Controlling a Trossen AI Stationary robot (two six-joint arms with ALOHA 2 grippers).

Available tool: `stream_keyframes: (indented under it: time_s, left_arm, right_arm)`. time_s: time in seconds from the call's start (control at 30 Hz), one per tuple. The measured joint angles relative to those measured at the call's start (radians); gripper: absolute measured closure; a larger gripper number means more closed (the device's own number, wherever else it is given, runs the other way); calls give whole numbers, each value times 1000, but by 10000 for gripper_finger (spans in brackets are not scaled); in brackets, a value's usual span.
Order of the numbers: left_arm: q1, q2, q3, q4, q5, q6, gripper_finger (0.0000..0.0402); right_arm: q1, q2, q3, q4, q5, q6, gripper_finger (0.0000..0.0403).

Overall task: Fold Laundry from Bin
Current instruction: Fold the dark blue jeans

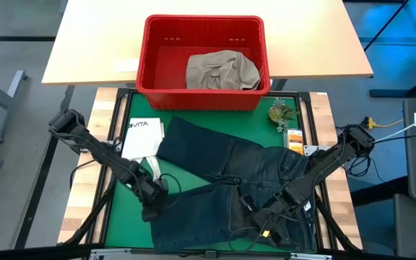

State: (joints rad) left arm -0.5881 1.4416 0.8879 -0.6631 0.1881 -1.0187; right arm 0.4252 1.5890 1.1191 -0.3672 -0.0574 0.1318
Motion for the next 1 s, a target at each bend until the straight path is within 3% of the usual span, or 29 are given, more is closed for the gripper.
stream_keyframes:
  time_s: [0.27, 0.37, 0.7, 0.83, 1.0]
  left_arm:
    - [-83, -1, 1, -60, -105, -127, 401]
    - [-100, -1, 0, -71, -122, -150, 401]
    - [-125, -1, 0, -147, -123, -239, 401]
    - [-116, -1, 0, -143, -123, -240, 401]
    - [-106, -1, 0, -141, -135, -256, 399]
  right_arm:
    - [-1, 0, 0, 0, 99, 0, 378]
    - [1, 0, 0, -5, 70, 22, 350]
    - [1, 0, 8, -43, -37, 161, 201]
    - [1, 0, 52, -30, -65, 185, 176]
    - [9, 6, 74, 35, 59, 240, 177]
